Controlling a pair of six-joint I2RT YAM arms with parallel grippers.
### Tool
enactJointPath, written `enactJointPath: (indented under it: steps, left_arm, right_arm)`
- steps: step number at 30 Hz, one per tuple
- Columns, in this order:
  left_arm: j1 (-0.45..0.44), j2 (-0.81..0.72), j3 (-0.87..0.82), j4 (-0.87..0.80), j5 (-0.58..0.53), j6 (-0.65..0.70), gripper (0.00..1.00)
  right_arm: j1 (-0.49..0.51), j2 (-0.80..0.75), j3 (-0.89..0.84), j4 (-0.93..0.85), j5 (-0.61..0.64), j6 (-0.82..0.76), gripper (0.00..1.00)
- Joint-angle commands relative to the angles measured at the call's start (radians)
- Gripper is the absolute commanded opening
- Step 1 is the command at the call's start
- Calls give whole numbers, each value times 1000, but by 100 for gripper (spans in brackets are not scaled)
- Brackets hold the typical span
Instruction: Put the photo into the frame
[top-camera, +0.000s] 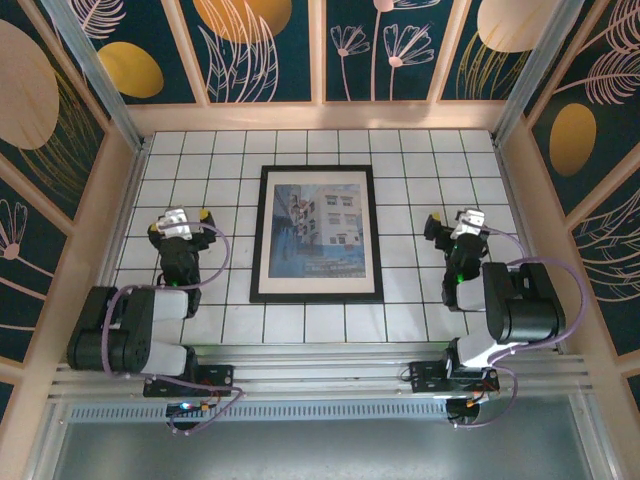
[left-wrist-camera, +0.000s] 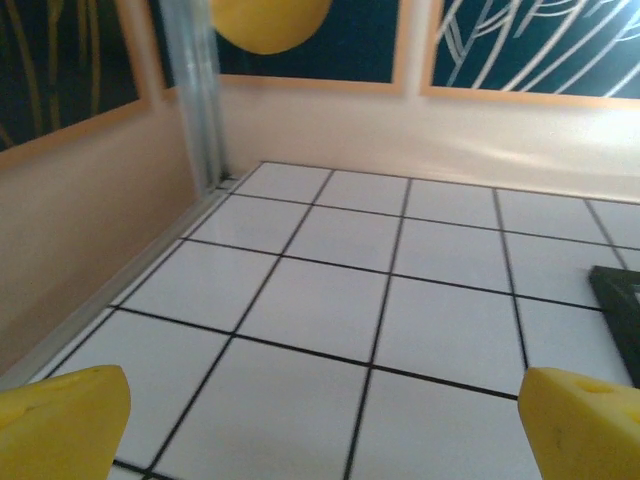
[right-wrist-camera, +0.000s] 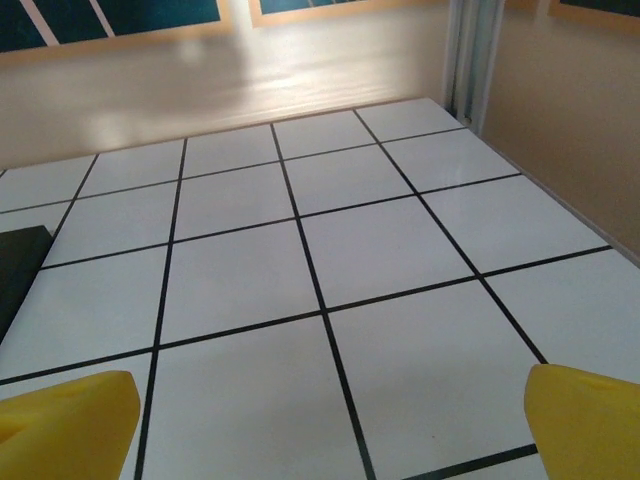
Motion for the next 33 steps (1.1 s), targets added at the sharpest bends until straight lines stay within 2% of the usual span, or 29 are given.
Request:
enactJointPath:
  steps: [1, 2, 3, 33]
  left_arm:
    - [9, 68, -14, 133, 82, 9, 99]
    - [14, 60, -4, 88, 89, 9, 99]
    - [14, 74, -9, 127, 85, 7, 99]
    - [14, 67, -9, 114, 84, 9, 99]
  right_arm:
    - [-8, 19, -33, 165, -56, 21, 99]
    - [-8, 25, -26, 166, -47, 24, 99]
    - [-8, 18, -19, 140, -54, 22, 99]
    - [-8, 21, -20, 148, -56, 19, 99]
